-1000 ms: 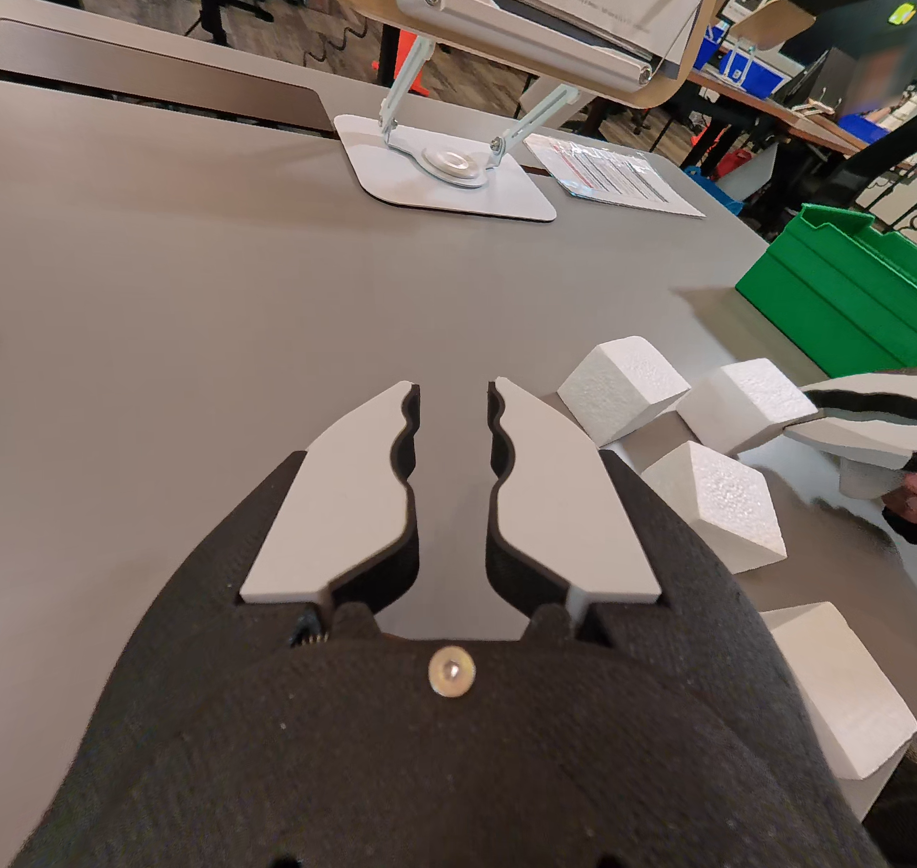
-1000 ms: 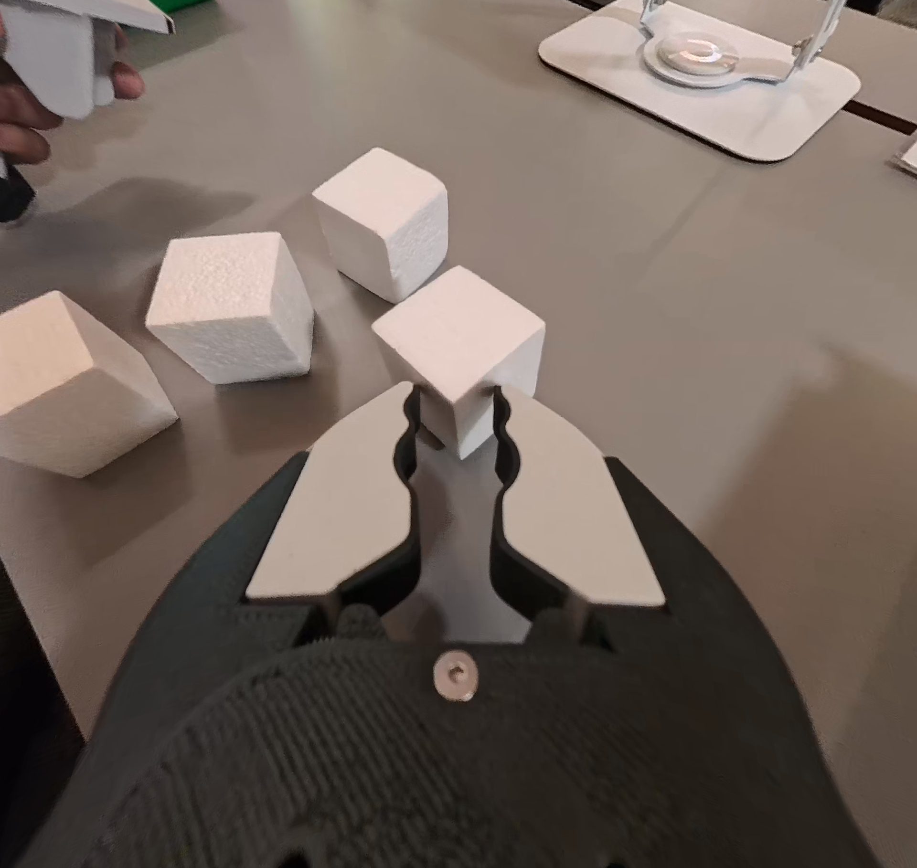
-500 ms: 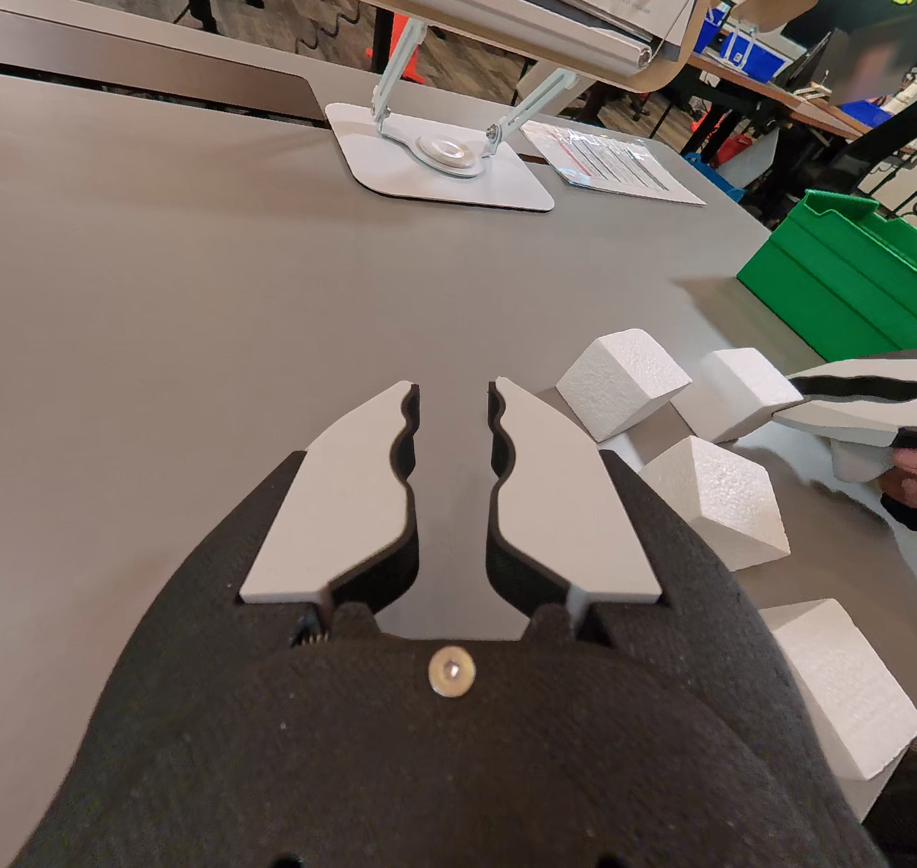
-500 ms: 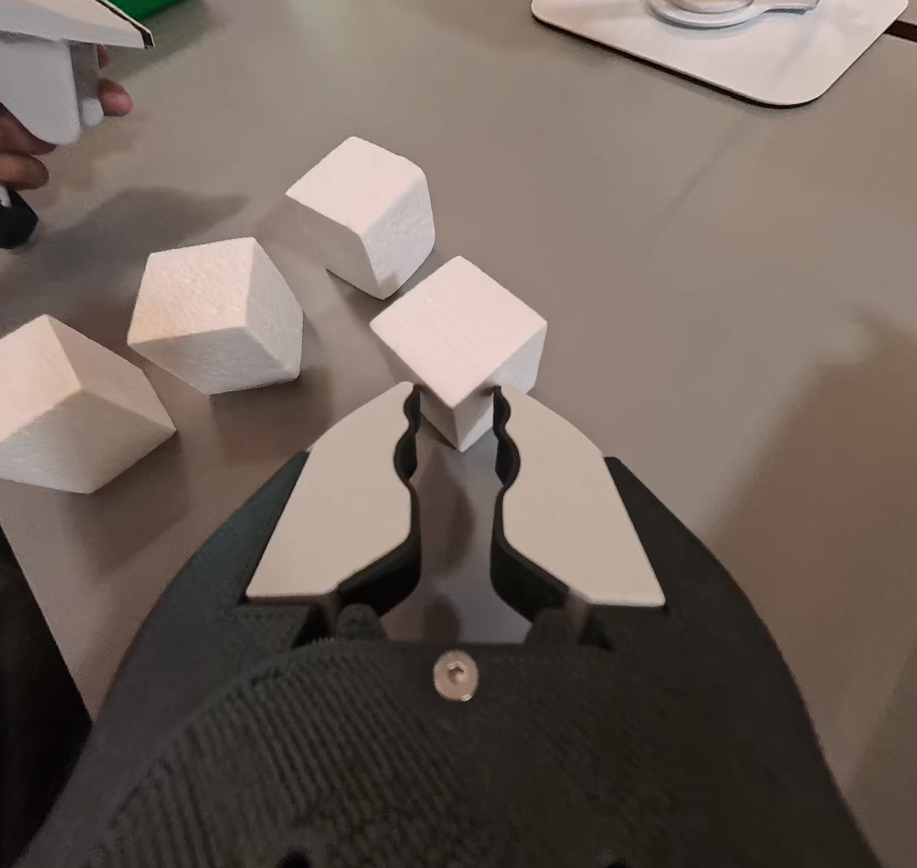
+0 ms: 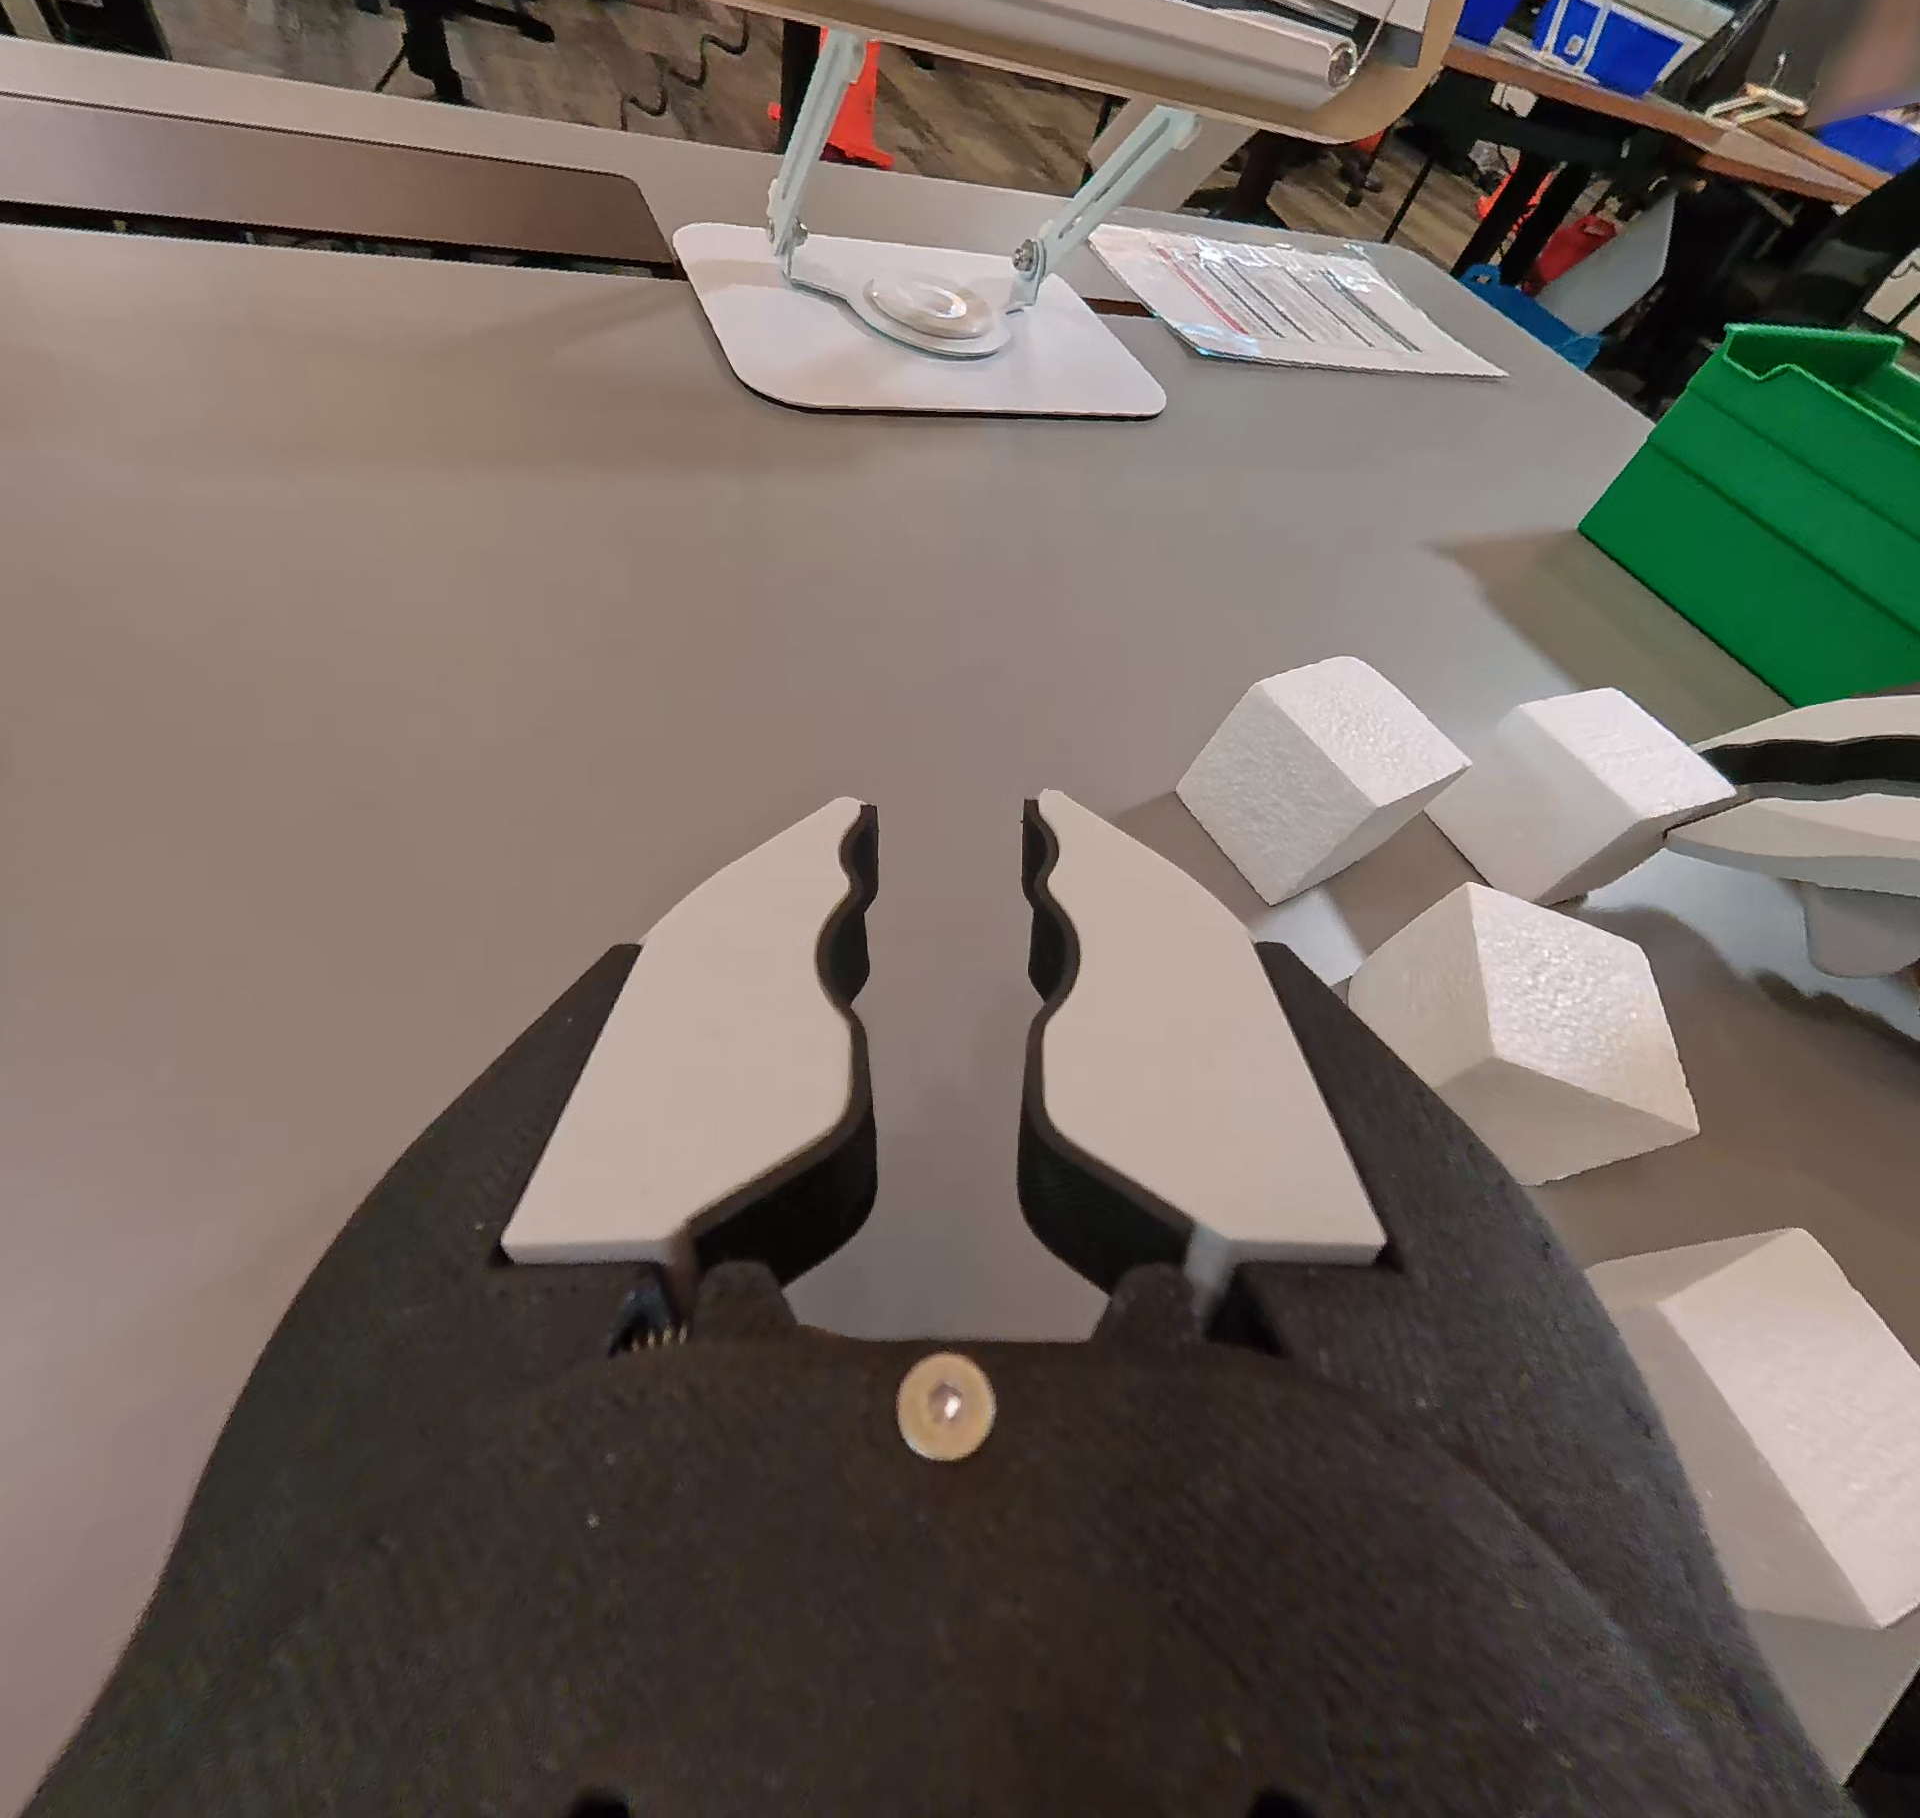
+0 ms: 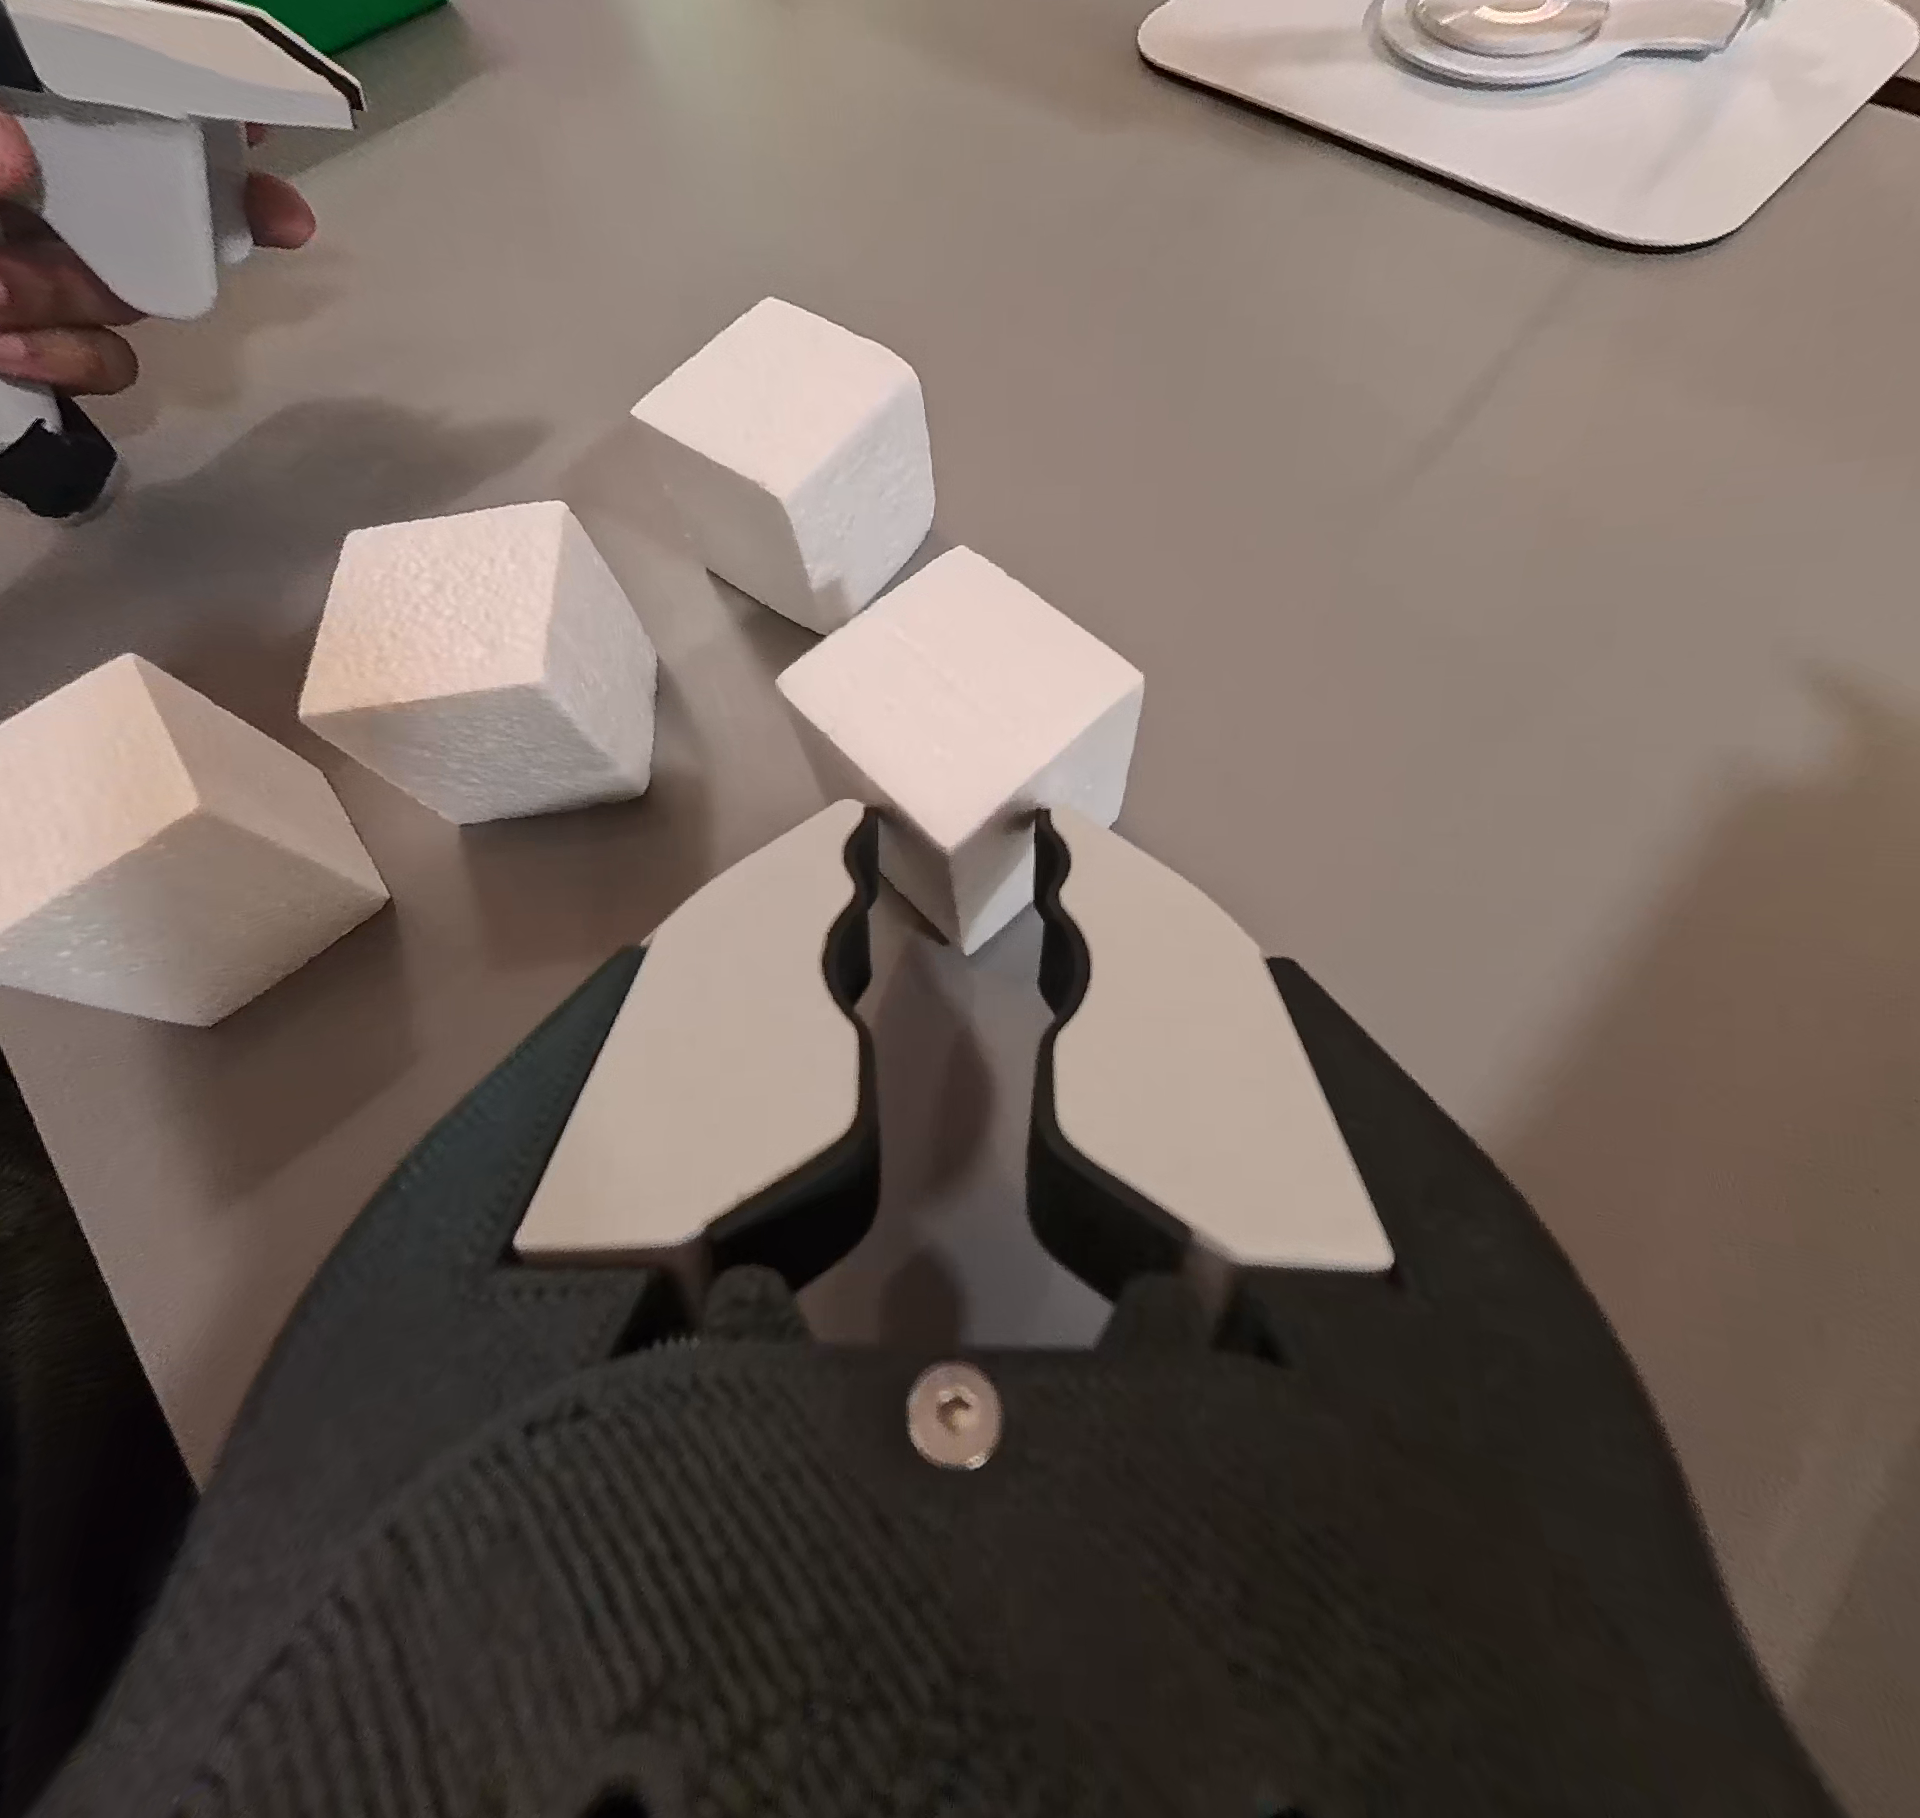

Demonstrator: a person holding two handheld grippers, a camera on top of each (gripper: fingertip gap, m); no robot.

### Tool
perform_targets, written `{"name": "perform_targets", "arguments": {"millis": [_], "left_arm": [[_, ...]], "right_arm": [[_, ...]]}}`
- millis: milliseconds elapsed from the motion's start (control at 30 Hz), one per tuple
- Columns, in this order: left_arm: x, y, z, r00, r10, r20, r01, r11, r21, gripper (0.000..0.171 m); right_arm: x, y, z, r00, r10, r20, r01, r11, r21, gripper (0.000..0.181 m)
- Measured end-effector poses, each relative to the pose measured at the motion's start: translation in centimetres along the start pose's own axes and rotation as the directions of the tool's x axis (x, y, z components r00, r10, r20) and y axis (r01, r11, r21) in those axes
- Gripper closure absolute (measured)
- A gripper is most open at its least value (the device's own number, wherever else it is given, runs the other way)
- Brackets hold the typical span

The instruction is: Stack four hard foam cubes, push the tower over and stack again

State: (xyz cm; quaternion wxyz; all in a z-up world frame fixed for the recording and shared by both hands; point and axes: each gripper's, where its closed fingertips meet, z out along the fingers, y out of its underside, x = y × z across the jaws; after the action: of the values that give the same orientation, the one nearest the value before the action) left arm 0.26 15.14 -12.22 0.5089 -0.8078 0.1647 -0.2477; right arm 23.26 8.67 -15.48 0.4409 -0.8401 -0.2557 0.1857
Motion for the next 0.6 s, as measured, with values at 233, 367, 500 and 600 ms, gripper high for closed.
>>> {"name": "perform_targets", "arguments": {"millis": [233,367,500,600], "left_arm": [[0.02,0.05,0.05,1.000,-0.008,-0.005,0.008,1.000,-0.003,0.145],[0.05,0.08,0.05,1.000,-0.006,-0.004,0.006,1.000,-0.005,0.145],[0.05,0.10,0.06,1.000,-0.007,-0.005,0.007,1.000,-0.006,0.145],[0.05,0.12,0.07,1.000,-0.010,-0.006,0.010,1.000,-0.007,0.145]], "right_arm": [[0.14,-0.05,-0.03,1.000,0.008,-0.011,-0.008,1.000,0.001,0.141],[0.34,0.16,0.05,1.000,0.007,-0.025,-0.007,1.000,-0.012,0.141],[0.42,0.20,0.02,0.999,0.004,-0.033,-0.005,1.000,-0.015,0.142],[0.55,0.23,0.02,0.999,0.008,-0.038,-0.009,1.000,-0.017,0.143]]}}
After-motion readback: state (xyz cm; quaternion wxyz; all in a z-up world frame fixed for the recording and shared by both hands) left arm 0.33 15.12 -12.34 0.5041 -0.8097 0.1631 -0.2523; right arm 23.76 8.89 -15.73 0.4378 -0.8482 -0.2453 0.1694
